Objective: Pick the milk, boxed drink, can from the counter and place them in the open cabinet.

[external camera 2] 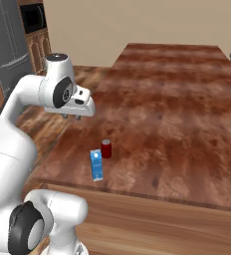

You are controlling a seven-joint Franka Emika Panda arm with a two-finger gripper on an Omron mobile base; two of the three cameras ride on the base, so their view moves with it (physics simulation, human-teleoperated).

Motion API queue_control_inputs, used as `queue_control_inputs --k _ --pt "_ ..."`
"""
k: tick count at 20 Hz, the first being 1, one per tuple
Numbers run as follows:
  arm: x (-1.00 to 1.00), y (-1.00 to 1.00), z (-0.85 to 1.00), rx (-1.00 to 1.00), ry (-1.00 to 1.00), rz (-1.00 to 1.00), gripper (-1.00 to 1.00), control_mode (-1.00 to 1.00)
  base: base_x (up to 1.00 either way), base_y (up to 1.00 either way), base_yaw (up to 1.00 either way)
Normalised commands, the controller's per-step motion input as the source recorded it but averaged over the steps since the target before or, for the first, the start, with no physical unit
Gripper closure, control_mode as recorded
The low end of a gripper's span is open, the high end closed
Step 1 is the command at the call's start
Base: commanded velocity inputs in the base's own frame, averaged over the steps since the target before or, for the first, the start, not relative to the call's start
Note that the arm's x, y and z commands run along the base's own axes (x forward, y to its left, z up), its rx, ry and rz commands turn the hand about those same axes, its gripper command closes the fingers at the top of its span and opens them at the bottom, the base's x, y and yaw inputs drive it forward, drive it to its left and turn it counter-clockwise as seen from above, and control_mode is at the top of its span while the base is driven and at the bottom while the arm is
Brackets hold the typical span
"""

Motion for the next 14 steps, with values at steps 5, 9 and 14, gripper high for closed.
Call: queue_control_inputs --k 5,9,14 --pt "-0.20 0.00 -0.05 0.00 0.00 0.00 -1.00 -1.00 0.00 0.00 0.00" --pt "-0.69 -0.08 -0.24 0.00 -0.11 0.00 -1.00 -1.00 0.00 0.00 0.00" --pt "-0.61 -0.03 -0.14 0.00 -0.11 0.00 -1.00 -1.00 0.00 0.00 0.00"
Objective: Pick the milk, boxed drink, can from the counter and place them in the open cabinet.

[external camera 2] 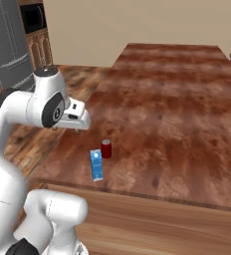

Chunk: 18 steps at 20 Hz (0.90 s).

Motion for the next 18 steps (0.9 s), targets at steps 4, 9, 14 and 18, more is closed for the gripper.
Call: queue_control_inputs --k 4,9,14,18 --pt "-0.65 -0.06 -0.07 0.00 -0.16 0.00 -1.00 -1.00 0.00 0.00 0.00" --pt "-0.62 -0.25 -0.09 0.02 -0.13 0.00 -1.00 -1.00 0.00 0.00 0.00" --pt "-0.67 -0.44 -0.07 0.05 -0.17 0.00 -1.00 -1.00 0.00 0.00 0.00" --pt "-0.42 -0.52 -0.02 0.04 -0.15 0.00 -1.00 -1.00 0.00 0.00 0.00"
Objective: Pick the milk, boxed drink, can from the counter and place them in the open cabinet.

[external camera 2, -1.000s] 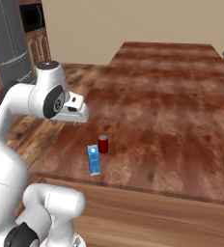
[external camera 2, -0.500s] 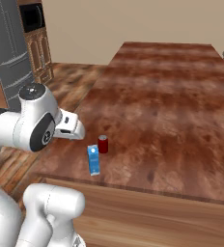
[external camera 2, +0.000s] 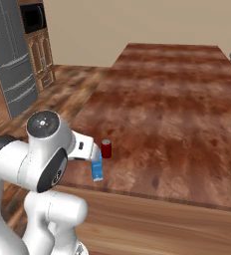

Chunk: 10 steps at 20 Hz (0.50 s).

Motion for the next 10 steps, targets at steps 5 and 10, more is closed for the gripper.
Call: queue_control_inputs --k 5,10 --pt "-0.16 -0.37 -0.05 0.00 -0.08 0.06 -1.00 -1.00 0.00 0.00 0.00" --pt "0.00 -0.25 -0.14 -0.02 -0.08 0.11 -1.00 -1.00 0.00 0.00 0.00"
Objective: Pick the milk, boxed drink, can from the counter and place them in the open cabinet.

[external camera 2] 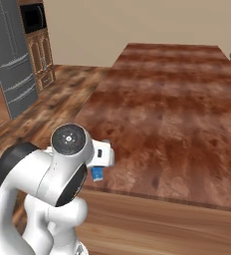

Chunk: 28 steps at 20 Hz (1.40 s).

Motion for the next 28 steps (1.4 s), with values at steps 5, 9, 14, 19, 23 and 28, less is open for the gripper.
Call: queue_control_inputs --k 5,9,14,19,23,28 --pt "0.01 -0.14 -0.16 -0.09 -0.13 0.11 -1.00 -1.00 0.00 0.00 0.00" --pt "0.09 -0.02 -0.36 -0.05 -0.13 0.12 -1.00 -1.00 0.00 0.00 0.00" --pt "0.08 0.00 -0.50 -0.04 -0.09 0.15 -1.00 -1.00 0.00 0.00 0.00" --pt "0.06 -0.01 -0.45 -0.01 -0.08 0.17 -1.00 -1.00 0.00 0.00 0.00" --pt "0.05 0.00 -0.38 -0.01 -0.09 0.16 -1.00 -1.00 0.00 0.00 0.00" --pt "0.09 0.00 -0.34 0.00 -0.09 0.15 -1.00 -1.00 0.00 0.00 0.00"
